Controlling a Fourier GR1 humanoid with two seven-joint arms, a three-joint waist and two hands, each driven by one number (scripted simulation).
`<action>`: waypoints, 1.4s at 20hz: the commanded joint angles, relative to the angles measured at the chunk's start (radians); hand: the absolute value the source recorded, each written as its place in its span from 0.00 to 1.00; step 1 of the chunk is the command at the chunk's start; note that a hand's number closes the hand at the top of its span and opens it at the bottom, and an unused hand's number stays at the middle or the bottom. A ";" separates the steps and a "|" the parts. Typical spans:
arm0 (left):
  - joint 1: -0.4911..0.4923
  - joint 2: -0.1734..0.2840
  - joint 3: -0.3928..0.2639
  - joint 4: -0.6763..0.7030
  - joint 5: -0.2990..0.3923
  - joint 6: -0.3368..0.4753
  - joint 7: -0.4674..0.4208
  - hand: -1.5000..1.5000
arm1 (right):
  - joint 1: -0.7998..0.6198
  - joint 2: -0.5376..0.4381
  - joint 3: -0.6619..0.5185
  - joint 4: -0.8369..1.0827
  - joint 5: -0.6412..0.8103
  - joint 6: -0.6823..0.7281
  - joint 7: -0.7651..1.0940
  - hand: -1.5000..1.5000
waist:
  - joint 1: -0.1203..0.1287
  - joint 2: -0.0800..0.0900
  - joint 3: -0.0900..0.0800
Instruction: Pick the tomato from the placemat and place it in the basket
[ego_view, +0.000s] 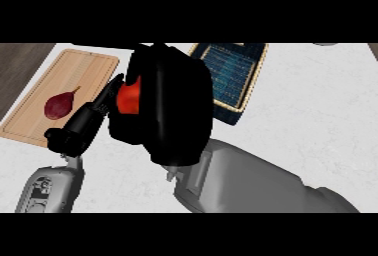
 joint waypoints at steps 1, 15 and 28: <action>-0.005 -0.003 -0.001 -0.009 0.002 -0.001 0.002 0.50 | -0.165 0.010 -0.043 0.129 -0.020 -0.044 0.247 1.00 | -0.002 0.005 0.001; 0.023 0.012 0.015 -0.005 -0.010 0.008 -0.026 0.50 | -0.463 0.010 -0.321 0.577 0.107 -0.200 0.187 1.00 | -0.030 0.016 0.003; 0.039 0.015 0.049 -0.033 0.023 0.006 -0.008 0.50 | -0.456 0.010 -0.505 0.850 0.056 -0.315 -0.025 1.00 | -0.063 0.014 0.006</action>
